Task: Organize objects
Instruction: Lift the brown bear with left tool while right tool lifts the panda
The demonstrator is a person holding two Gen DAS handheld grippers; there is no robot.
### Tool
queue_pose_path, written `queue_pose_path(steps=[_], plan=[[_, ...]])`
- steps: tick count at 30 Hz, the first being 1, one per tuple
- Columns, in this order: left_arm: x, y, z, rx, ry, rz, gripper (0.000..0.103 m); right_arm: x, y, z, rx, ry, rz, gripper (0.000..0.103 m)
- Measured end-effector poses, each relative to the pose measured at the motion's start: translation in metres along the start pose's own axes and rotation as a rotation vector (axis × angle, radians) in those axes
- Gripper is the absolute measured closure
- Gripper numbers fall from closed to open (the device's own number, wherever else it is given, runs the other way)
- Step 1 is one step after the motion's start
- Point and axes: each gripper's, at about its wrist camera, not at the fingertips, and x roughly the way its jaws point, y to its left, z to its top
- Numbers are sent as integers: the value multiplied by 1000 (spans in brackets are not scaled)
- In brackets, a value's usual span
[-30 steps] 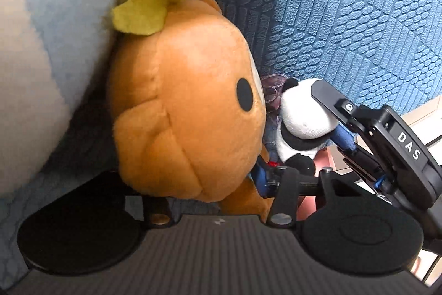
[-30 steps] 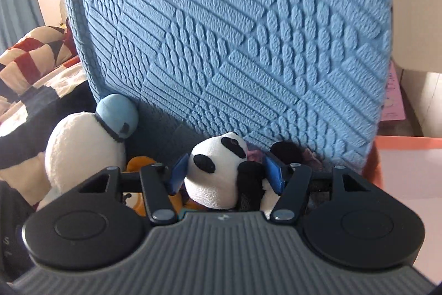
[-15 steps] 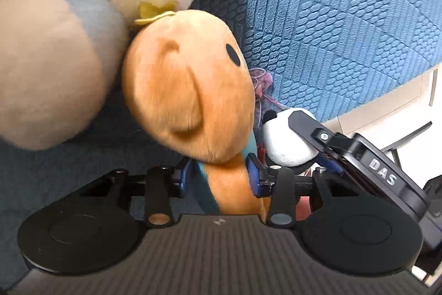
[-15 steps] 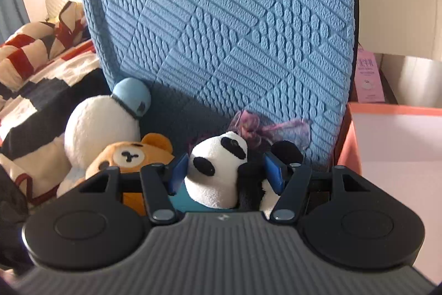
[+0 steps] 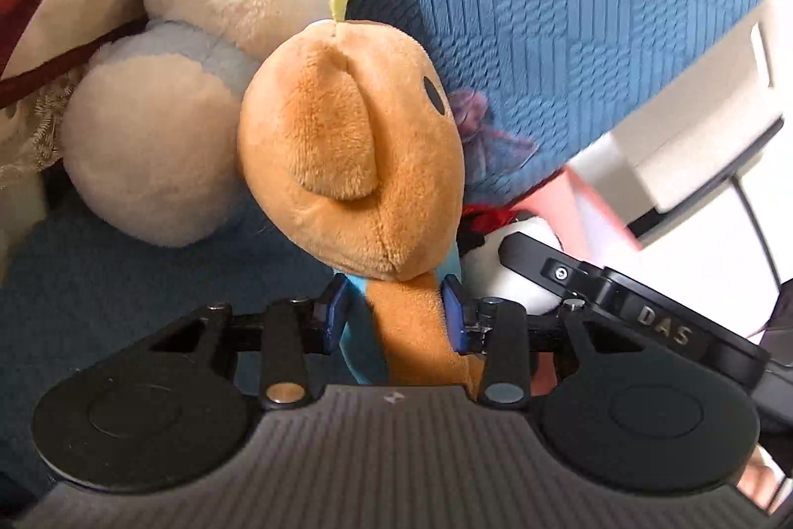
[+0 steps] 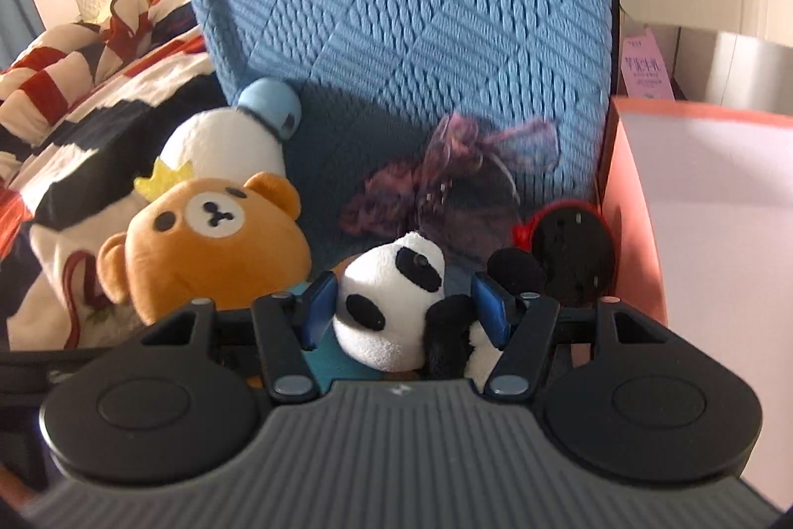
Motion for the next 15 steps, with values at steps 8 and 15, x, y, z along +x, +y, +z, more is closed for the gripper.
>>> queue_pose_path(steps=[8,15], plan=[[-3,2,-10,45,34,45,58,17,-1,-20,13,101,-57,40],[12,0,-5,81,36,60,58,29,-8,-23,55,140,-63,42]])
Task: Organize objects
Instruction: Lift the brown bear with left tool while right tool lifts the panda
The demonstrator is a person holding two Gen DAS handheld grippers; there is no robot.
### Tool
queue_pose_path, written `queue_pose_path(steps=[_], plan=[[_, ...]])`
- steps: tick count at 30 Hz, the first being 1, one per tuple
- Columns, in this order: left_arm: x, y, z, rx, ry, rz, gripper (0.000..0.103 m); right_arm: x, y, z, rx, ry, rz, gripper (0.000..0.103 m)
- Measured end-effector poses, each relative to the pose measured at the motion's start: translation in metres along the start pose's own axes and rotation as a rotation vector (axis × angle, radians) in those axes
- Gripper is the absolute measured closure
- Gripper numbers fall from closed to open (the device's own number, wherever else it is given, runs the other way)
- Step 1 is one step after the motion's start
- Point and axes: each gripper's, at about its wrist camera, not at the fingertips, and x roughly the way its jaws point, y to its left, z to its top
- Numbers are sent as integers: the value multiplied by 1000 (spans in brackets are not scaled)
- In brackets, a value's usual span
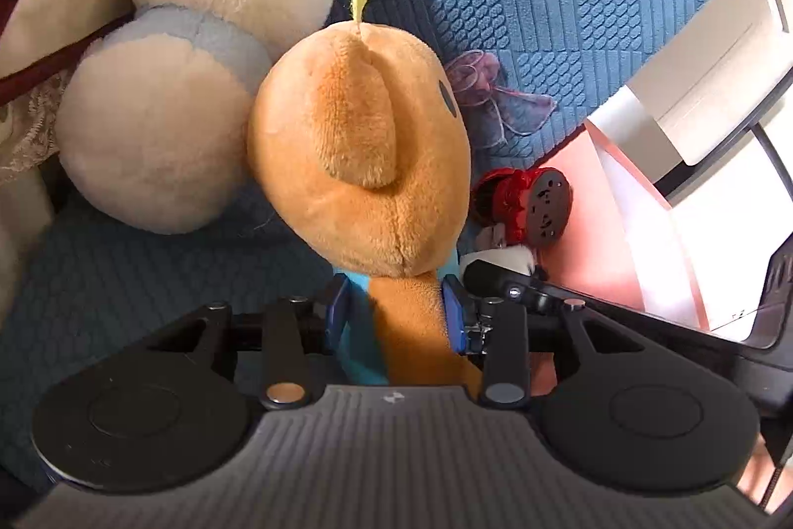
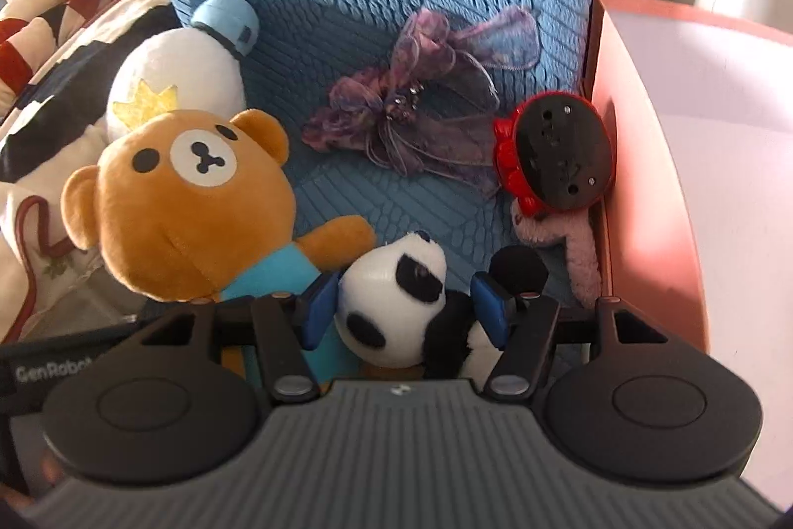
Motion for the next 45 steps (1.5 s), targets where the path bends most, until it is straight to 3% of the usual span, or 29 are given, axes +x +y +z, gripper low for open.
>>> queue_pose_path(steps=[9,14,20,26,34,40,42,45], plan=[[4,1,7,-34,-25,-20,58,5,-8,-1,60,-16,-1,41],[-9,0,8,1,-63,-21,58,3,-8,-3,55,-35,-1,41],[-4,12,13,-116,-51,-40,58,4,-10,-1,83,-25,-7,41],[5,29,13,-240,-12,-74,51,-4,-10,0,69,-22,-15,41],[13,28,12,-257,13,-90,45,-13,-15,-2,26,-8,-15,40],[18,25,15,-254,26,-109,37,-8,-31,2,167,11,49,40],[19,24,15,-254,27,-113,36,-4,-35,2,207,17,48,33],[20,25,16,-255,32,-107,36,-3,-38,1,270,14,68,32]])
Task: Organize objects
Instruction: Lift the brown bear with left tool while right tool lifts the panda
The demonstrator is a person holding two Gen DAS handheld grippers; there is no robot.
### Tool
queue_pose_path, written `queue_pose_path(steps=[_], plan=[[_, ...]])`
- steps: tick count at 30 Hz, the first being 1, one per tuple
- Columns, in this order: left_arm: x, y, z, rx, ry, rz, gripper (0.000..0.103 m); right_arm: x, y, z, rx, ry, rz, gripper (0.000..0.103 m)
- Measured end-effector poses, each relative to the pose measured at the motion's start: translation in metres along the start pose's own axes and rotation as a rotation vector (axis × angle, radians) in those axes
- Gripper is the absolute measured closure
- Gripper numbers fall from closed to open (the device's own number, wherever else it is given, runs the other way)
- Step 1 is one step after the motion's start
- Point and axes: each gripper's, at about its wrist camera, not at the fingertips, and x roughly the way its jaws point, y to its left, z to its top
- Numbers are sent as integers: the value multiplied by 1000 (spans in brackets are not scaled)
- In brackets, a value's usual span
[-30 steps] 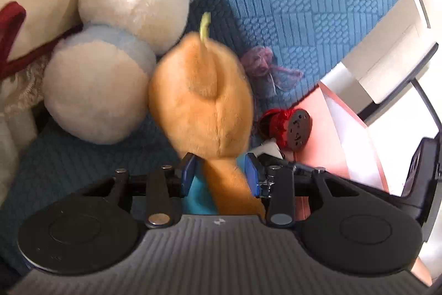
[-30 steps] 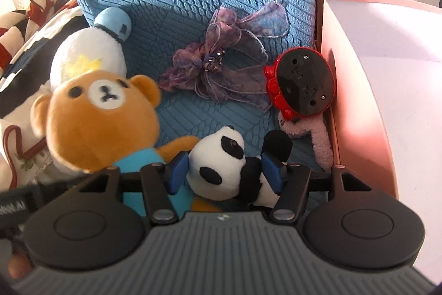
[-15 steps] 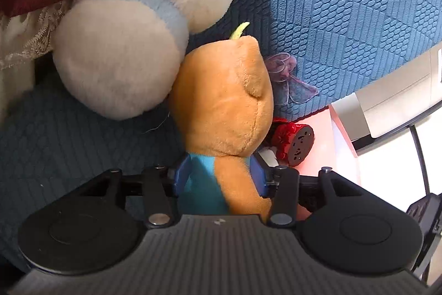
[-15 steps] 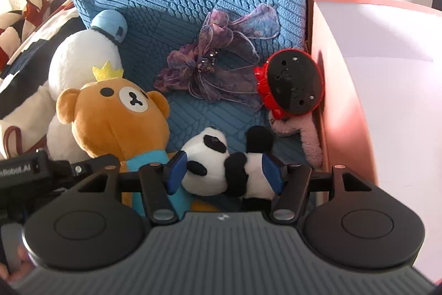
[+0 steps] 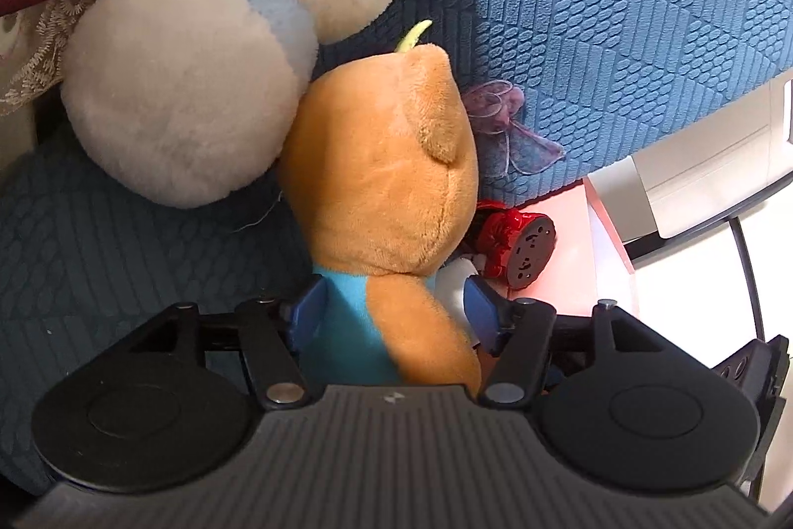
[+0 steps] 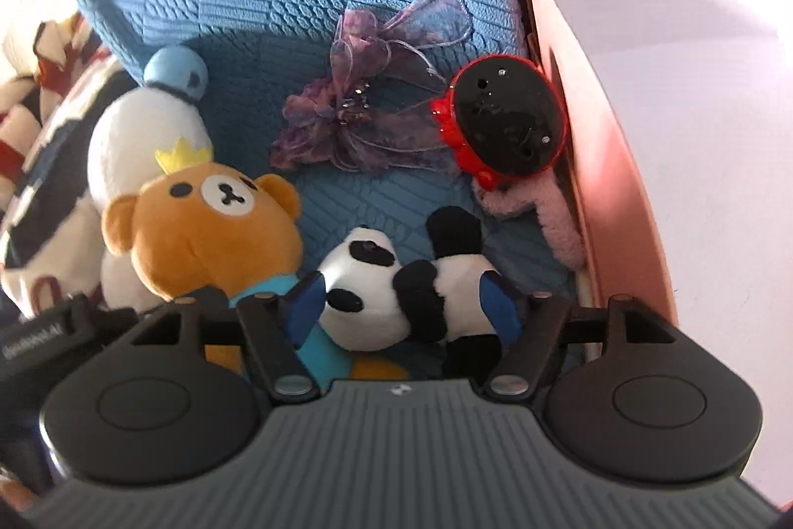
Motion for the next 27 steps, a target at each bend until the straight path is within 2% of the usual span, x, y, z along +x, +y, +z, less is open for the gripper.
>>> queue_pose_path(steps=[2,4,8,14,18,22,27], plan=[[1,-1,1,3,1,1,36,0,-3,1,48,-9,29,32],[1,-1,0,6,0,3,36,0,0,1,36,-7,45,32],[0,-1,1,10,-7,9,36,-6,11,-2,-74,-27,-33,32],[-2,-3,0,33,-40,10,37,-13,15,-3,-168,-43,-68,33],[-2,-2,0,34,-40,13,37,-8,25,-8,-309,-21,-135,41],[-3,-6,-1,67,-51,29,41,0,35,-12,-450,-29,-205,42],[-5,-5,0,76,-49,34,43,14,45,-13,-592,1,-218,42]])
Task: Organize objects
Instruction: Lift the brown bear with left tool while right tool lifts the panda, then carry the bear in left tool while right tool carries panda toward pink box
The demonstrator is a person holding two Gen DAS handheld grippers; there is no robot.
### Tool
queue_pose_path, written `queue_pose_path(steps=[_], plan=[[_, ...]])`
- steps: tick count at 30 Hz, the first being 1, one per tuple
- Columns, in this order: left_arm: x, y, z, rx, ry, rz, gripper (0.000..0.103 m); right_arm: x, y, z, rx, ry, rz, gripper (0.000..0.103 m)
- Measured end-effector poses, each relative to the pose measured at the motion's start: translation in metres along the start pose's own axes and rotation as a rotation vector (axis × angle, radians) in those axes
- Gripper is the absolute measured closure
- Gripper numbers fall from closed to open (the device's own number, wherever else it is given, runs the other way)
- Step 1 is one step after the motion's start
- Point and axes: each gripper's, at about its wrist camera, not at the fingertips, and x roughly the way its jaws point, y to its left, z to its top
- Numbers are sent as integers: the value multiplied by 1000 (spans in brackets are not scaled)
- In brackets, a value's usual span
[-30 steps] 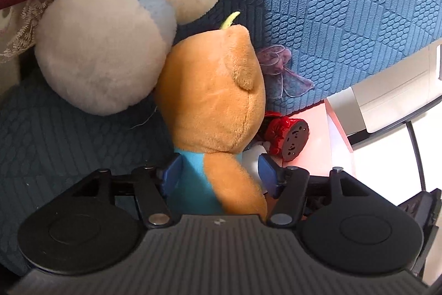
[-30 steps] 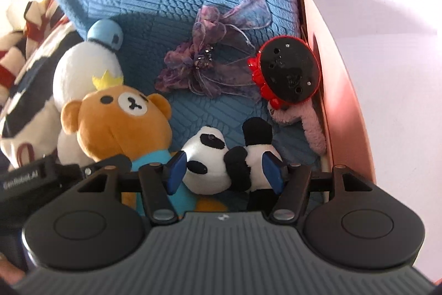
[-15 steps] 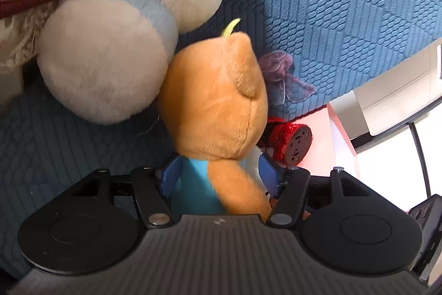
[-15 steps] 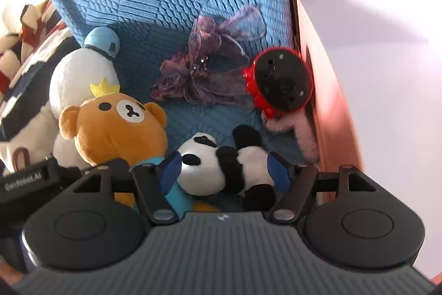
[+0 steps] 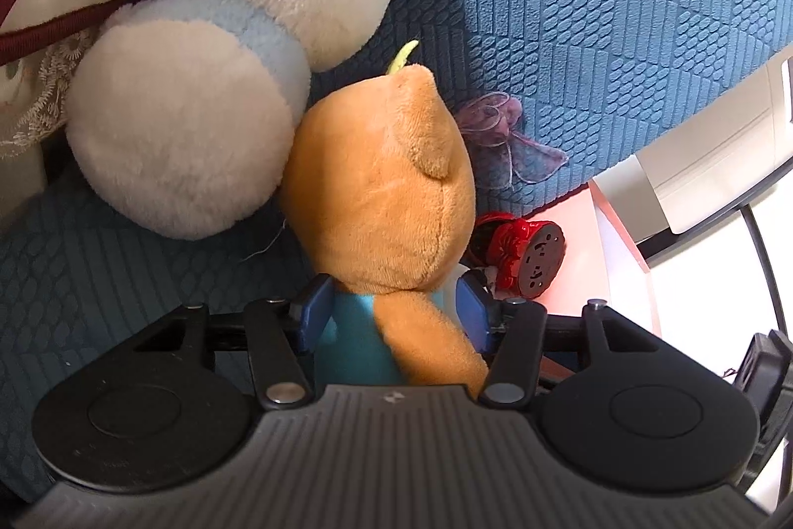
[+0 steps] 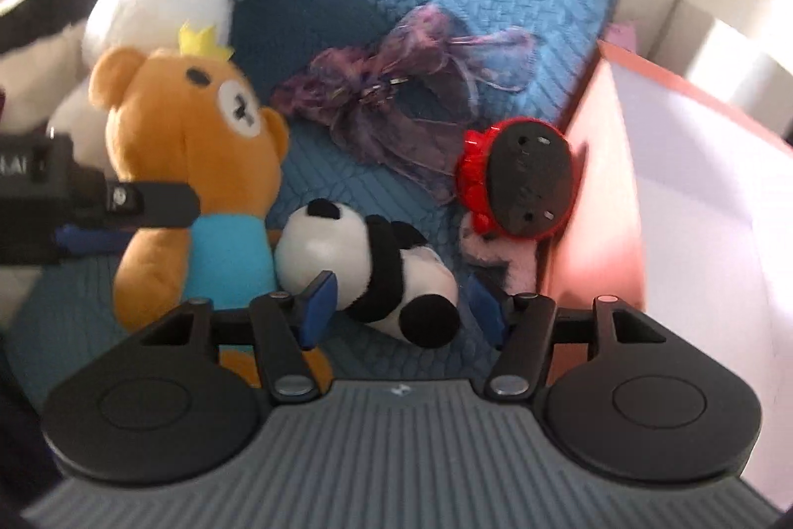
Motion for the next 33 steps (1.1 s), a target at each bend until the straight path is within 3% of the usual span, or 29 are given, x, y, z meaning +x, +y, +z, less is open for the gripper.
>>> queue_pose_path(steps=[8,18,23,24,27,30,33], plan=[[-1,4,4,-4,26,5,43,14,21,4,-182,35,-15,42],[5,7,5,-36,55,5,39,39,30,13,-226,41,-25,40],[7,7,4,-49,69,20,32,36,30,11,-209,19,-31,54],[7,6,4,-44,70,18,32,35,29,11,-195,14,-33,68],[10,4,3,-30,84,29,30,29,18,12,-101,1,-2,79],[11,3,2,-25,88,31,29,26,10,12,-41,0,19,80],[11,4,1,-19,84,31,29,29,14,13,-64,8,21,80]])
